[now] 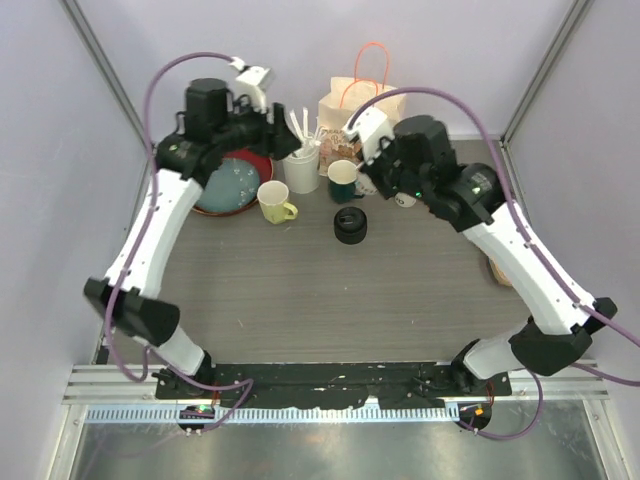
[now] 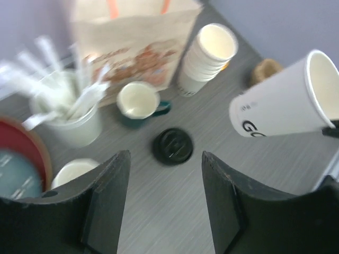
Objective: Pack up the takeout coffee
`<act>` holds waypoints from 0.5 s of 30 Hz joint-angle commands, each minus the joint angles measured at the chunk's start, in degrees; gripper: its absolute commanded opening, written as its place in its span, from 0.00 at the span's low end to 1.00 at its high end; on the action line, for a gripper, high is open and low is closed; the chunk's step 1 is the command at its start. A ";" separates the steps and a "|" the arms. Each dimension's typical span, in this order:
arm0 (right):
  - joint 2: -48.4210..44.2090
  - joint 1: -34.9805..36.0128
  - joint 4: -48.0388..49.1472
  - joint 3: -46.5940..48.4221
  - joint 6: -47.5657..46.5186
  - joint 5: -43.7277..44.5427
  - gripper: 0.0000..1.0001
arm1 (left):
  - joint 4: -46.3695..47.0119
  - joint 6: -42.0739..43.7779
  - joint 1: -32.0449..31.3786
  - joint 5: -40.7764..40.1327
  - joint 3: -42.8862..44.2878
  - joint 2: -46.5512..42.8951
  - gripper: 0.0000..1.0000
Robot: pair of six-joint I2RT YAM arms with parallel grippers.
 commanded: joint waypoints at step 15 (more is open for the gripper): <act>21.64 20.98 13.65 -10.26 -5.33 -8.66 0.01 | -4.34 17.96 23.98 -9.05 -39.69 -28.90 1.00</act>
